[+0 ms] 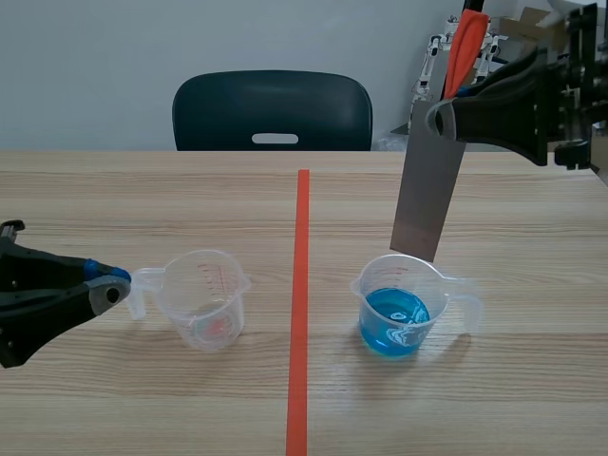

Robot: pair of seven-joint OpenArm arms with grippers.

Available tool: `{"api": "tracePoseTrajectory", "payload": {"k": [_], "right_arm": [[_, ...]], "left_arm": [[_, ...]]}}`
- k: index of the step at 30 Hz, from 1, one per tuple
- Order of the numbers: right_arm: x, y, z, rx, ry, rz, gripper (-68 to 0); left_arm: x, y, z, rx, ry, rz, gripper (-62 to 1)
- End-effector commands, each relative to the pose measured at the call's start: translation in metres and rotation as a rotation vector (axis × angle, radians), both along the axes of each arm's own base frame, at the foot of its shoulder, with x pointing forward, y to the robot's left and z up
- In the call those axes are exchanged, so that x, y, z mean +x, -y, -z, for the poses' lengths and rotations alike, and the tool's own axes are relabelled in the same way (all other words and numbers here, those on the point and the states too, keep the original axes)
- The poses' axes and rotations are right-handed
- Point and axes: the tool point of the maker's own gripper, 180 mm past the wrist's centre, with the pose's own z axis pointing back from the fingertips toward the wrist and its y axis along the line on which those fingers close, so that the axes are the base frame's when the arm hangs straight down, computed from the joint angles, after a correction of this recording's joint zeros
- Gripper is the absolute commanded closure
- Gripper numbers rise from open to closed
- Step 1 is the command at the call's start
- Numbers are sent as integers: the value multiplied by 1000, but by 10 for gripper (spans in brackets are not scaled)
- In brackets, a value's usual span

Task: Do the redox reaction experiment. lower the plate into the blue solution

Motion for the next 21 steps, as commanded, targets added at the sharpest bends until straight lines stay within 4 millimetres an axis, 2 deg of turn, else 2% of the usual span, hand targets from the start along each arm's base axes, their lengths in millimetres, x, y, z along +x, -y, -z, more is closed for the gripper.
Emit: {"api": "tracePoseTrajectory", "payload": {"k": [1,6,13,16,21], "right_arm": [[-1,-2,-6,17,19,-9,-6],[-8,-6,13,-10,19,-20,-6],[-14,-10,20,1,49,-31,-6],[-17,-11,23,3,66,-37,-6],[-20,-14,32,-11,81,-48,-6]], "left_arm": [[-2,-5,-4,-26,12,-32,-27],[-18,-28,-2,-48,32,-150,-27],[-42,-51,-8,-129,60,-301,-27],[-56,-52,-5,-130,93,-334,-27],[-81,-42,2,-167,114,-337,-27]]}}
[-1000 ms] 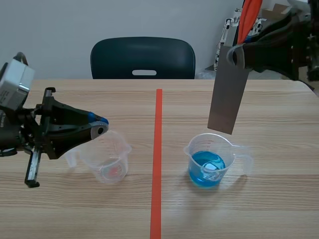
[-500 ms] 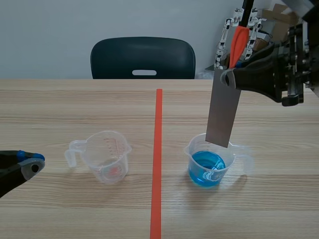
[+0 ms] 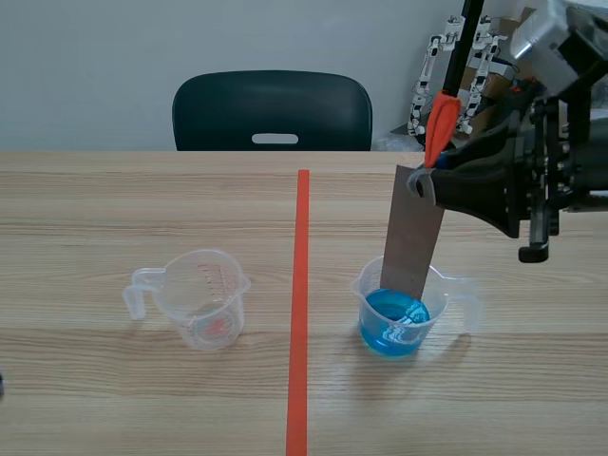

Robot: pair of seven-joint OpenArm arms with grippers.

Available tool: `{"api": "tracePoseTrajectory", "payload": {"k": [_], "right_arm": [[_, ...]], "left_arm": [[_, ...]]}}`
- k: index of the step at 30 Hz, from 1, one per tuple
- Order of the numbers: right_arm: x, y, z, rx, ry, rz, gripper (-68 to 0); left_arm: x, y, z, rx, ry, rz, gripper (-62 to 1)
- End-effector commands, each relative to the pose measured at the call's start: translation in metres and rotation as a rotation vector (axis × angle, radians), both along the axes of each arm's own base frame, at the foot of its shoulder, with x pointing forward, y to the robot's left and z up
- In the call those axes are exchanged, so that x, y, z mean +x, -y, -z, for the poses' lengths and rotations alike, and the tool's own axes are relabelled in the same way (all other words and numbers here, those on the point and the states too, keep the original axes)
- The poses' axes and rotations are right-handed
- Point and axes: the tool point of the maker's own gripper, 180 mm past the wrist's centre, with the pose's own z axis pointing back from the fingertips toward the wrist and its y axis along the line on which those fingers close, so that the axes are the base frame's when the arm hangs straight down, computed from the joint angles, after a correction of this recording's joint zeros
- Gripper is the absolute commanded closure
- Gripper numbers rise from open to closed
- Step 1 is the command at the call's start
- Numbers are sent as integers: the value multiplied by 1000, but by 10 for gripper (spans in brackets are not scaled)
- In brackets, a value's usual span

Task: Do the redox reaction experiment. lower the plate into the blue solution

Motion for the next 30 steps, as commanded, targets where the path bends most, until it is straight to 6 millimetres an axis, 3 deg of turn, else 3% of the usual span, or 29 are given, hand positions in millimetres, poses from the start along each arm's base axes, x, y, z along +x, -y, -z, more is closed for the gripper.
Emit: {"api": "tracePoseTrajectory", "payload": {"k": [1,12,16,21,30], "right_arm": [[3,-4,-10,39,24,-6,-6],[10,2,17,24,-15,44,-6],[11,0,20,16,-5,42,-6],[8,0,25,22,22,35,-6],[-11,-4,32,41,80,-20,-6]], "left_arm": [[-1,2,0,-36,14,-21,-27],[-42,50,31,-15,66,-7,-30],[-42,55,28,-72,115,-65,-30],[-38,66,44,-62,140,-105,-30],[-23,67,71,-32,141,-174,-30]]}}
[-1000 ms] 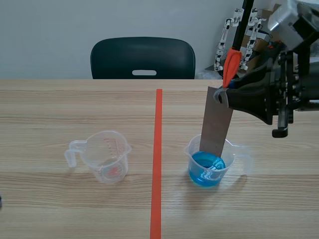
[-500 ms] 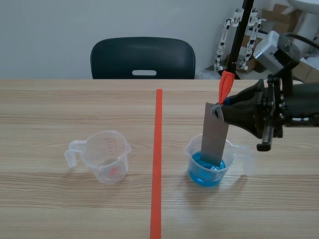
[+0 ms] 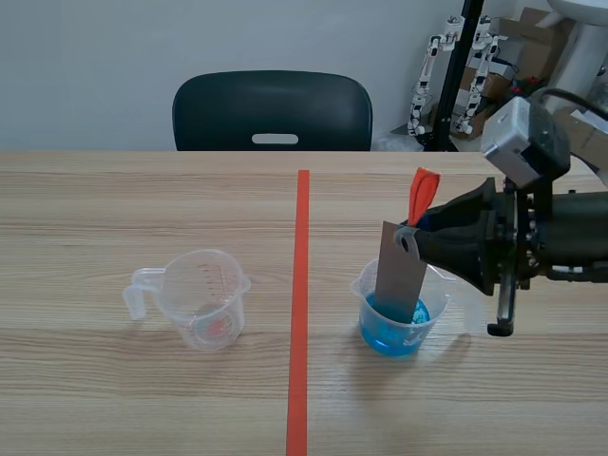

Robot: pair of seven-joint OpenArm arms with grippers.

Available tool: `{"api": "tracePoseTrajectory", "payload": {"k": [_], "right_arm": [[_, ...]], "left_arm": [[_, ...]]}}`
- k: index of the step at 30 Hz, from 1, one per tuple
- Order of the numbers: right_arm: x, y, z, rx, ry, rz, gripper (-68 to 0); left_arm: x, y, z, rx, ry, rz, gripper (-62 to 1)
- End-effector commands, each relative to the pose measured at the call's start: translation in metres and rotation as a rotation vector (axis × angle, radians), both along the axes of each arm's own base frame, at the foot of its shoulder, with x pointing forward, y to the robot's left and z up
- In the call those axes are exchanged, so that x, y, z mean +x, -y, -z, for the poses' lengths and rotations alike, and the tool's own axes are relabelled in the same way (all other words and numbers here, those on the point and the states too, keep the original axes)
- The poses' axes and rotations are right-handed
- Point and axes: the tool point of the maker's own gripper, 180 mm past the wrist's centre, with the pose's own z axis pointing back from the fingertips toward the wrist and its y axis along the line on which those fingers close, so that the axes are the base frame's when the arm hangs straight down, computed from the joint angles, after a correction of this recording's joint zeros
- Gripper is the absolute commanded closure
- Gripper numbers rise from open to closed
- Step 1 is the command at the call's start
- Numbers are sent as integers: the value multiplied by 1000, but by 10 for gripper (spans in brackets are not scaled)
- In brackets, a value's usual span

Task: Do the redox reaction experiment. lower the plate into the blue solution

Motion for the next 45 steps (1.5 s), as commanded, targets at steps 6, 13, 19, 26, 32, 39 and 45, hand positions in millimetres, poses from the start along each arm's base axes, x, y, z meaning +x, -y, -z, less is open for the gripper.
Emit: {"api": "tracePoseTrajectory", "payload": {"k": [6,13,19,26,32,39,45], "right_arm": [[-2,5,-6,37,29,-9,-6],[1,15,1,49,37,10,-6],[3,19,6,69,33,30,-6],[5,17,20,91,15,59,-6],[14,22,16,100,41,88,-6],[16,24,13,106,50,96,-6],[16,24,14,102,48,96,-6]], "left_arm": [[9,-1,-10,-23,69,-11,-30],[13,2,-19,-22,107,11,-101],[15,4,-25,-29,134,17,-401],[14,6,-29,-33,144,23,-543],[15,8,-34,-50,147,43,-542],[14,15,-39,-60,160,95,-542],[11,19,-39,-86,138,116,-542]]}}
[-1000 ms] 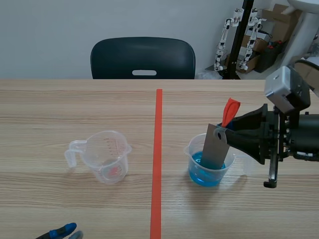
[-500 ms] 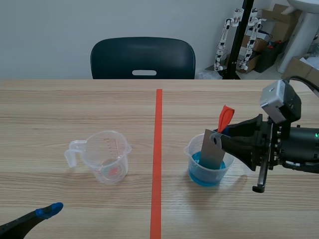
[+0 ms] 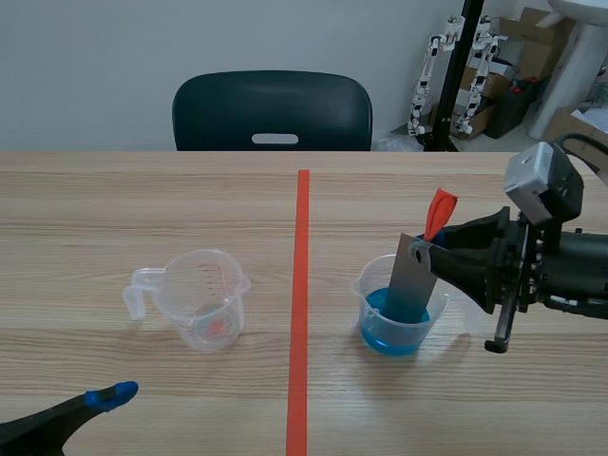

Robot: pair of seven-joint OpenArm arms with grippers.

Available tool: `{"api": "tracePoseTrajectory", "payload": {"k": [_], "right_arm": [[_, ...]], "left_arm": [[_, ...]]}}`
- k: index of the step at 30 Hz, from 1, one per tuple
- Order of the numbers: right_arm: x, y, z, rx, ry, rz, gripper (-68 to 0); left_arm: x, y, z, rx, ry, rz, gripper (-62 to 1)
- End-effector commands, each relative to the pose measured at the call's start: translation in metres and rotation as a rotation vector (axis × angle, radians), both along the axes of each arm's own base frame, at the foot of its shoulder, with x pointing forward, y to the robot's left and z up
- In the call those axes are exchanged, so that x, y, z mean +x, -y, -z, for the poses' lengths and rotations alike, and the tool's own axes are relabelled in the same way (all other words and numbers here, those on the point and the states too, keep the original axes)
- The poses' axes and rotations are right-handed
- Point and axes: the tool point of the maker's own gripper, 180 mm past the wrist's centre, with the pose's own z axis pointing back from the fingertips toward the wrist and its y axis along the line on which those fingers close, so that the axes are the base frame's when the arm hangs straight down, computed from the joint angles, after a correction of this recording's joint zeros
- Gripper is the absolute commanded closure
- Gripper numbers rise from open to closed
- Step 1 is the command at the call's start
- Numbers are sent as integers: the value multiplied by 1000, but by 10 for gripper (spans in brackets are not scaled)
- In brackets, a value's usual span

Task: Do the redox reaction experiment. lower the plate into the blue solution

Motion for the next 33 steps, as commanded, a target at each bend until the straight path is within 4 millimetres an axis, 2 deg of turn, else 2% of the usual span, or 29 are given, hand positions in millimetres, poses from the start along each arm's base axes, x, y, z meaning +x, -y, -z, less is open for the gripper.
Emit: {"api": "tracePoseTrajectory", "payload": {"k": [1,8,33], "right_arm": [[5,2,-13,25,26,-1,-6],[5,2,-12,23,23,-1,-6],[2,3,-7,18,14,11,-6]], "left_arm": [[-3,0,-10,-38,37,7,-542],[1,-5,-13,-94,-2,-6,-542],[1,-5,-13,-93,-1,-6,-542]]}}
